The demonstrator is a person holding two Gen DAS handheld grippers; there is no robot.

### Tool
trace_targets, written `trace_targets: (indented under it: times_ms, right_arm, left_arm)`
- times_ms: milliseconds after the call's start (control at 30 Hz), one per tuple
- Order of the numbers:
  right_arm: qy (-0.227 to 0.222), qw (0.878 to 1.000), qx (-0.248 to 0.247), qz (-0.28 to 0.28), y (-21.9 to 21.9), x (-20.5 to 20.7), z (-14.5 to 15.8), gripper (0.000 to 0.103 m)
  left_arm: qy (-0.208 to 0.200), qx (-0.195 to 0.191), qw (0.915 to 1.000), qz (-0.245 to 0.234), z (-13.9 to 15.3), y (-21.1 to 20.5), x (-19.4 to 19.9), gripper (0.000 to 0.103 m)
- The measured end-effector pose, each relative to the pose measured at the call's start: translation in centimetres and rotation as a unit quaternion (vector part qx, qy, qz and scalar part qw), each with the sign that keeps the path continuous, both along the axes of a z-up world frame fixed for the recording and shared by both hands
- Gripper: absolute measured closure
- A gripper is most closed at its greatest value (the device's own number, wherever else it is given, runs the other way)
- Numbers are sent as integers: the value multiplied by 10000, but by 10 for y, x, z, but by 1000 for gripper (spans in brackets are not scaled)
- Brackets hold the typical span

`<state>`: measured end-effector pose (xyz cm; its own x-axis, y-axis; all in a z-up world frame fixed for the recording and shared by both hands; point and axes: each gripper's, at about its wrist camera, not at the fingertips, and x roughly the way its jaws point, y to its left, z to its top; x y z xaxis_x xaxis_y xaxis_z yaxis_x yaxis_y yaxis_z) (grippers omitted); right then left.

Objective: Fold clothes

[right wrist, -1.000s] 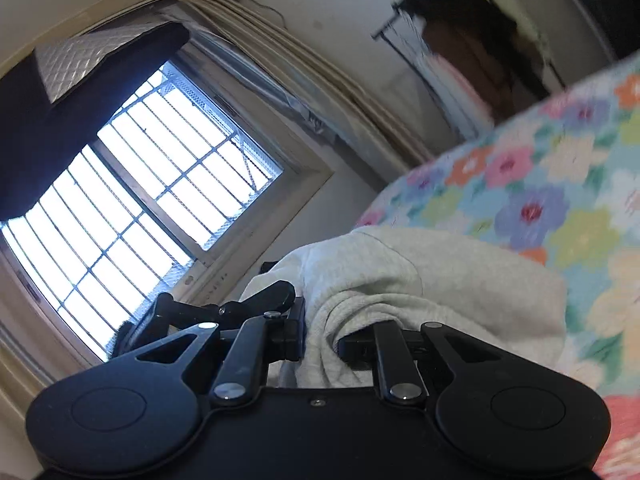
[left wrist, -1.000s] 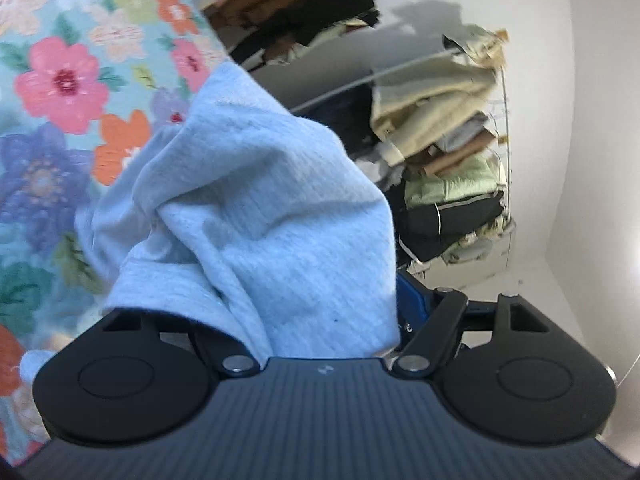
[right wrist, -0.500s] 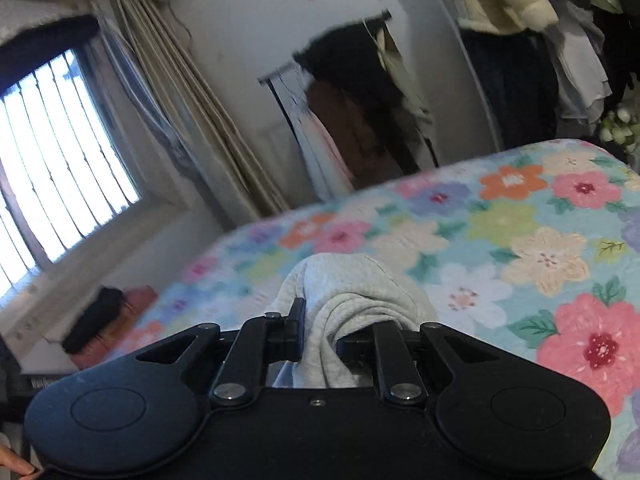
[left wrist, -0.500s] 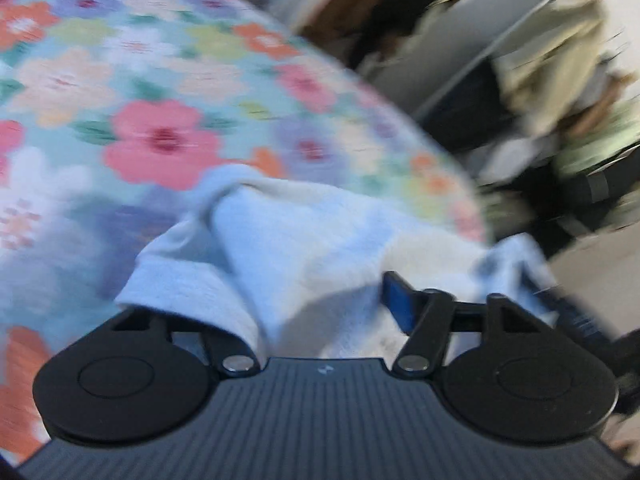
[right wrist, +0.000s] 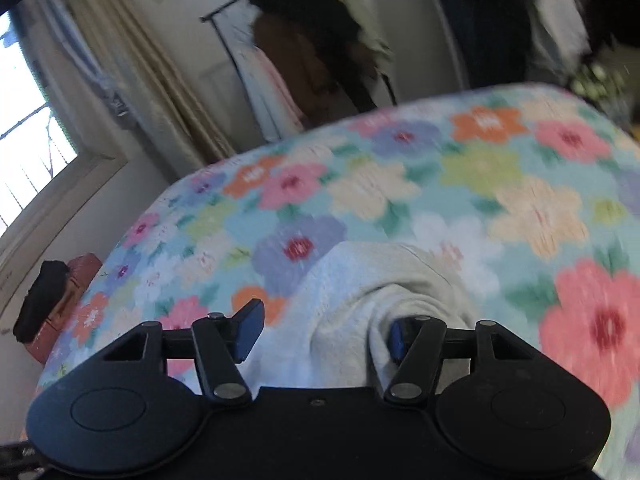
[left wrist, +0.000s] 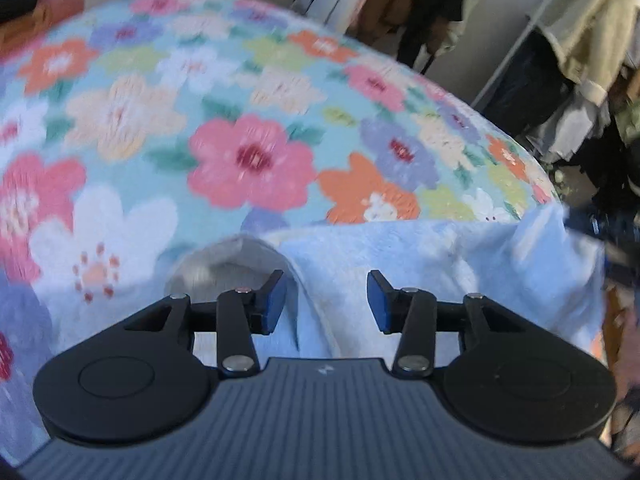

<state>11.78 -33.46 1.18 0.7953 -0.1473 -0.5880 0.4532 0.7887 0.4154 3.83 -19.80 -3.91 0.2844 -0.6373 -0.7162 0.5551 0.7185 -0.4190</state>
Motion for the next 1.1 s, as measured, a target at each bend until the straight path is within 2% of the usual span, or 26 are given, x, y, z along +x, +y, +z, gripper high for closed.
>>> trace_targets:
  times_ms: [133, 267, 333, 367, 567, 733, 900, 1100]
  right_arm:
    - [-125, 9989, 302, -338, 8, -46, -22, 37]
    - [-76, 9985, 61, -547, 16, -84, -36, 37]
    - [-8, 9986, -52, -525, 22, -101, -40, 37]
    - [29, 9988, -91, -490, 25, -108, -41, 37]
    - [440, 9987, -145, -194, 39, -135, -59, 37]
    - [766, 9968, -210, -67, 51, -145, -73, 37]
    - [631, 9979, -133, 18, 56, -150, -70, 37]
    - [498, 9986, -26, 174, 67, -154, -69, 37]
  left_arm:
    - [111, -35, 9999, -97, -10, -4, 0, 53]
    - [245, -47, 9992, -313, -12, -11, -9, 45]
    - [304, 84, 9987, -400, -13, -16, -16, 33]
    - [346, 174, 9983, -446, -13, -19, -19, 32]
    - [179, 405, 9961, -763, -4, -27, -49, 31]
    - [104, 470, 9955, -813, 10, -19, -77, 28]
    - [-401, 738, 9923, -915, 25, -21, -100, 28]
    - [-533, 911, 9901, -919, 26, -21, -110, 28]
